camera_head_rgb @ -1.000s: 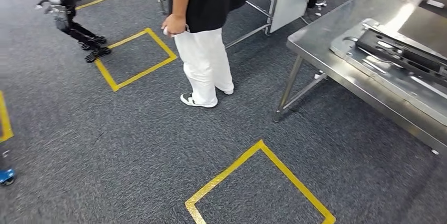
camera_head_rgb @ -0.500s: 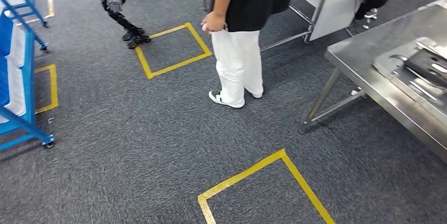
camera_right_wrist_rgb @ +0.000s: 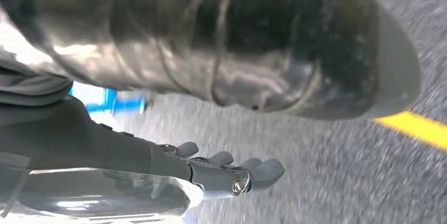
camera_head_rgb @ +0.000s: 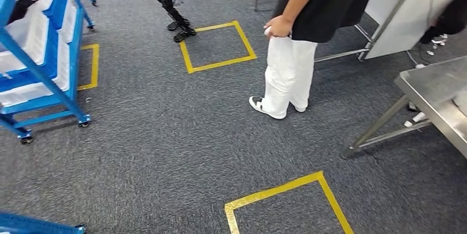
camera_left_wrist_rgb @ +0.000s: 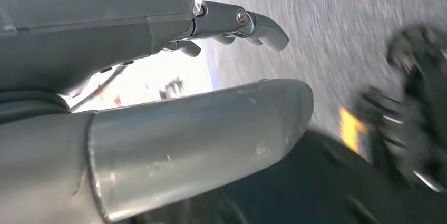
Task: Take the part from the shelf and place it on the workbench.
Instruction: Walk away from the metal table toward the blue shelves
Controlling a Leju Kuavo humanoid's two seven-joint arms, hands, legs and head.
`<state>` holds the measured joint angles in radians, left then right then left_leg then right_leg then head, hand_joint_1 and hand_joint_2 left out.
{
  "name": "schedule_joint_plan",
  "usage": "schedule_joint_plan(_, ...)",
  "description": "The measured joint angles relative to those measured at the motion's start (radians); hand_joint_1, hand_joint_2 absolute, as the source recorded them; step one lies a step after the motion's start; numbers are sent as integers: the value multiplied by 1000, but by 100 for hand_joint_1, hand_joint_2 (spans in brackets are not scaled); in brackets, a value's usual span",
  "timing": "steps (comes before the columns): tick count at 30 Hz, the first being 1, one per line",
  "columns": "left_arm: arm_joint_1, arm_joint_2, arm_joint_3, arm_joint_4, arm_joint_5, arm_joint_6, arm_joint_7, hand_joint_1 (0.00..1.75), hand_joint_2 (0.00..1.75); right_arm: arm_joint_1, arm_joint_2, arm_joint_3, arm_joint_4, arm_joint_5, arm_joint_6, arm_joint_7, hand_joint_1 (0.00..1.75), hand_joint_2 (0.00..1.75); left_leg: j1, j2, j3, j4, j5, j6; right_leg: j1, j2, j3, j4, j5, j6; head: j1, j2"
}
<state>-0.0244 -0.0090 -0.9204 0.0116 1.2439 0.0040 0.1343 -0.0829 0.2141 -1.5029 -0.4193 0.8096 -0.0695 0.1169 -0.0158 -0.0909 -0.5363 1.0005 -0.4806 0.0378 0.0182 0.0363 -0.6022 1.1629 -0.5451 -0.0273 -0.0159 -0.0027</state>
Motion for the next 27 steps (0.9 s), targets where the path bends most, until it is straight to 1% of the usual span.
schedule_joint_plan(1,-2,4,-31,0,-22,-5,3,0,0,-5,1,-6,0,-23,-11,2,0,0,-2,-12,1,0,-1,1,7,28,24,-64,35,-17,-2,0)
schedule_joint_plan(2,-5,6,-57,0,-35,-9,5,0,0,-10,1,-12,0,-35,-17,3,0,0,0,-24,-1,1,-1,0,12,51,40,-109,53,-28,-3,0)
schedule_joint_plan(3,-8,7,-79,0,-42,-11,6,0,0,-14,2,-17,0,-43,-21,4,0,0,3,-38,-5,0,0,-2,14,65,47,-132,57,-37,-4,0)
schedule_joint_plan(4,-10,8,-97,0,-48,-13,6,0,0,-18,4,-21,0,-48,-22,4,0,0,4,-53,-9,-1,2,-6,14,58,50,-141,56,-40,-5,0)
schedule_joint_plan(5,-9,10,-115,0,-58,-14,4,0,0,-24,6,-24,0,-56,-22,2,0,44,5,-68,-10,-6,5,-11,12,44,57,-153,57,-41,-5,0)
schedule_joint_plan(6,-6,12,-133,0,-73,-16,-1,0,0,-28,9,-27,1,-68,-18,-4,0,87,3,-62,-10,-5,3,-15,8,28,68,-169,61,-40,-5,0)
schedule_joint_plan(7,-5,14,-153,0,-95,-20,-11,0,0,-31,12,-30,2,-82,-11,-13,0,87,0,-39,-15,10,-7,-19,3,11,82,-187,66,-39,-5,0)
schedule_joint_plan(8,-5,16,-175,0,-119,-24,-25,0,0,-32,14,-32,3,-95,0,-25,0,87,-2,-6,-30,44,-27,-25,-1,-6,95,-203,69,-36,-6,0)
schedule_joint_plan(9,-5,17,-199,0,-143,-27,-43,0,0,-29,15,-33,4,-105,13,-38,0,44,2,35,-58,98,-56,-31,-2,-24,104,-212,69,-33,-6,0)
schedule_joint_plan(10,-7,17,-222,0,-164,-29,-61,0,0,-27,15,-34,6,-111,25,-52,0,0,8,60,-93,162,-85,-41,-3,-41,108,-213,66,-32,-6,0)
schedule_joint_plan(11,-7,18,-243,0,-180,-29,-78,0,0,-26,14,-34,8,-114,36,-65,0,0,15,73,-127,219,-105,-49,-4,-59,110,-211,62,-30,-7,0)
schedule_joint_plan(12,-7,18,-261,0,-192,-29,-95,0,0,-25,14,-33,10,-117,45,-79,0,0,22,80,-149,251,-108,-58,-6,-76,111,-206,55,-26,-7,0)
schedule_joint_plan(13,-5,18,-275,0,-201,-30,-110,0,0,-25,14,-33,12,-119,52,-92,0,0,29,85,-151,246,-91,-67,-10,-92,113,-200,47,-22,-7,0)
schedule_joint_plan(14,-2,18,-291,0,-208,-30,-123,0,0,-25,14,-31,14,-122,59,-106,0,0,35,93,-132,203,-57,-75,-15,-107,115,-193,38,-16,-7,0)
schedule_joint_plan(15,0,18,-305,0,-215,-30,-136,0,0,-25,13,-29,16,-124,66,-118,0,0,40,109,-99,133,-19,-83,-19,-121,117,-183,28,-8,-7,0)
schedule_joint_plan(16,2,16,-319,-1,-223,-30,-146,0,0,-25,10,-27,17,-126,72,-129,0,0,42,127,-69,75,9,-85,-22,-132,120,-174,18,1,-7,0)
schedule_joint_plan(17,2,14,-334,-1,-232,-29,-155,0,0,-25,7,-23,19,-127,78,-138,0,0,41,140,-48,33,24,-80,-23,-141,121,-167,9,9,-7,0)
schedule_joint_plan(18,2,12,-347,-1,-244,-28,-162,0,0,-24,5,-19,21,-127,84,-144,0,0,38,147,-41,16,26,-72,-22,-149,123,-161,3,17,-6,0)
schedule_joint_plan(19,2,10,-361,-2,-257,-26,-166,0,0,-25,2,-15,22,-127,91,-149,0,44,33,141,-43,19,24,-60,-22,-156,124,-160,0,24,-6,0)
schedule_joint_plan(20,3,9,-375,-2,-270,-25,-169,0,0,-26,2,-11,24,-128,99,-151,0,87,32,130,-44,17,24,-49,-23,-163,128,-161,-3,31,-6,0)
schedule_joint_plan(21,4,9,-388,-2,-278,-23,-170,0,0,-27,1,-7,24,-128,106,-148,0,131,32,119,-43,13,25,-41,-26,-162,131,-158,-8,37,-6,0)
schedule_joint_plan(22,5,8,-398,-2,-283,-24,-170,0,0,-27,0,-4,25,-128,113,-140,0,175,33,109,-41,8,27,-33,-29,-146,129,-146,-20,42,-6,0)
schedule_joint_plan(23,5,8,-406,-2,-284,-25,-169,0,0,-25,-1,-1,25,-127,119,-128,0,175,35,99,-40,4,30,-26,-32,-120,116,-116,-43,45,-6,0)
schedule_joint_plan(24,4,8,-411,-2,-283,-27,-167,0,0,-22,-3,2,25,-125,124,-112,0,175,35,90,-40,2,32,-21,-35,-88,92,-65,-75,47,-5,0)
schedule_joint_plan(25,1,8,-415,-2,-280,-28,-163,0,0,-18,-3,5,25,-122,128,-95,0,175,34,79,-42,1,33,-17,-34,-62,57,2,-109,47,-5,0)
schedule_joint_plan(26,-1,8,-419,-2,-275,-29,-157,0,0,-14,-3,7,25,-118,130,-80,0,175,32,67,-44,2,34,-14,-34,-49,22,68,-136,46,-5,0)
schedule_joint_plan(27,-2,7,-421,-2,-270,-29,-148,0,0,-10,-3,10,25,-113,133,-68,0,175,31,53,-45,3,34,-13,-34,-42,-5,113,-144,46,-5,0)
